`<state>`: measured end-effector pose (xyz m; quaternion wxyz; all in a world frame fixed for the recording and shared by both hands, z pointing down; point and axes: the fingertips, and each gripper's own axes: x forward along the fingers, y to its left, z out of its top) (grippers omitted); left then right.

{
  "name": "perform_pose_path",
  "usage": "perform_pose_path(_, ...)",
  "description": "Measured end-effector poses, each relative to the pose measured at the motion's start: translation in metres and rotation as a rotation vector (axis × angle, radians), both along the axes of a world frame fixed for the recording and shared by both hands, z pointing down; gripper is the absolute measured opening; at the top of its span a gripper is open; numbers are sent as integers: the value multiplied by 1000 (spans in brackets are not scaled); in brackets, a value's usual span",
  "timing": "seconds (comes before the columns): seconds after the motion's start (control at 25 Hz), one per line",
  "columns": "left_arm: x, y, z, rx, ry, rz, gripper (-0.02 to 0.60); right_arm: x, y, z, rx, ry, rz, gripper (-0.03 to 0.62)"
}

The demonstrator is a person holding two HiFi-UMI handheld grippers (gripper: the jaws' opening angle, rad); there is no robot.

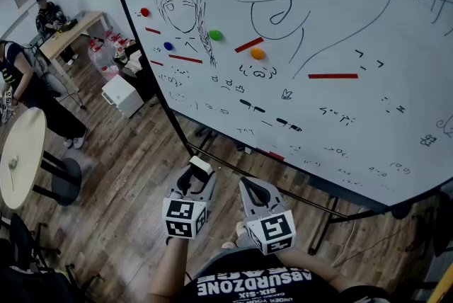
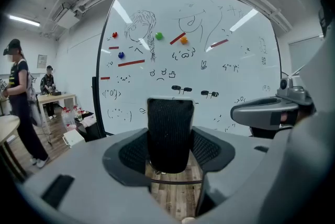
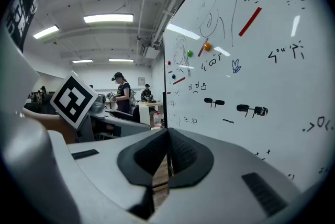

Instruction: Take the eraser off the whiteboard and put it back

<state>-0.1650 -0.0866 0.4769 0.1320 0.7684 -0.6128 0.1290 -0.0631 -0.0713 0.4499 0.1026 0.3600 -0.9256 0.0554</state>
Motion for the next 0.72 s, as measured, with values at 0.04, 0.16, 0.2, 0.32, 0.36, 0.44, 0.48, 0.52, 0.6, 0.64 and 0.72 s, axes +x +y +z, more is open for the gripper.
perform_pose_path(0.04, 1, -2, -1, 2, -3, 3, 245, 0, -1, 0, 0, 0, 1, -2)
perform_pose_path(0.16, 4, -8, -2, 7, -7, 11, 245, 3, -4, 1, 0, -1, 6, -2)
perform_pose_path(0.2, 5, -10, -3, 8, -8, 15, 245, 3, -5, 1, -1, -1, 8, -2)
perform_pose_path(0.32, 9, -16, -4, 11, -10, 27, 245, 6, -8, 1, -3, -2, 16, -2)
perform_pose_path(0.36, 11, -18, -5, 12, -10, 32, 245, 6, -10, 1, -3, -2, 19, -2)
perform_pose_path(0.44, 15, -22, -6, 15, -11, 41, 245, 8, -12, 1, -4, -3, 25, -2)
perform_pose_path(0.48, 17, -25, -6, 17, -12, 46, 245, 9, -14, 2, -5, -3, 28, -2)
perform_pose_path(0.52, 19, -27, -6, 19, -12, 50, 245, 10, -15, 2, -4, -4, 31, -2)
perform_pose_path(0.6, 23, -32, -6, 21, -15, 60, 245, 13, -18, 2, -4, -4, 37, -2)
perform_pose_path(0.64, 25, -35, -6, 21, -17, 66, 245, 14, -20, 3, -4, -4, 41, -2)
perform_pose_path(0.72, 30, -42, -7, 25, -21, 79, 245, 17, -24, 3, -4, -5, 51, -2)
